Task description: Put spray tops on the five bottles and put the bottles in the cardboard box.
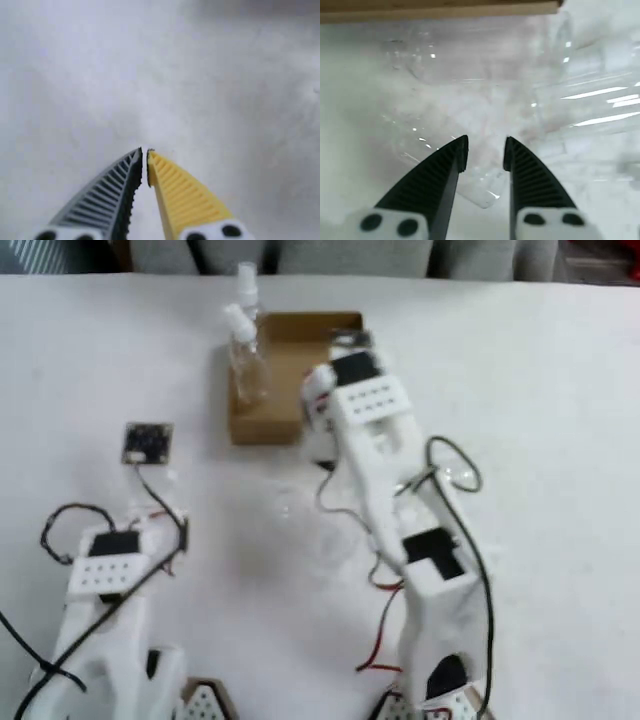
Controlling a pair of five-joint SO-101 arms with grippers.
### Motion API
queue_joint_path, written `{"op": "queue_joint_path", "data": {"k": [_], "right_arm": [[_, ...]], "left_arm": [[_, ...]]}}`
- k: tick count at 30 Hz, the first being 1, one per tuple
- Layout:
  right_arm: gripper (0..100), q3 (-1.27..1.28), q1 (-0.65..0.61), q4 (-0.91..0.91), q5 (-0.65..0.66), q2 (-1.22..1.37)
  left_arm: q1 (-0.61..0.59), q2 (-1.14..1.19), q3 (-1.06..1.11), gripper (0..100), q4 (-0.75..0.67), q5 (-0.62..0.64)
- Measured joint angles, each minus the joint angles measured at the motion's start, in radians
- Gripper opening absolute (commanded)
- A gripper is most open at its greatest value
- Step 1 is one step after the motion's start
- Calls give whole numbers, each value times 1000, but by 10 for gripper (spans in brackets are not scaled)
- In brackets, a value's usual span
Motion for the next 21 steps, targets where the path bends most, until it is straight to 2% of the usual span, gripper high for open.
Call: {"op": "queue_joint_path", "data": {"k": [2, 4, 8, 12, 16, 18, 21], "right_arm": [[36, 14, 66, 5, 75, -32], [33, 58, 133, 5, 127, -68], [30, 173, 259, -18, 149, -97], [30, 279, 313, -104, 149, -97], [30, 318, 313, -155, 155, -97], [30, 321, 313, -157, 155, -97], [30, 324, 313, -167, 155, -97]], "left_arm": [[60, -2, 0, 24, 9, 14], [106, -11, -2, 24, 51, 81], [184, -127, -40, 24, 161, 315], [336, -316, -48, 34, 224, 516], [539, -473, 0, 167, 169, 683], [592, -496, 40, 229, 98, 756], [634, -486, 68, 236, 6, 841]]}}
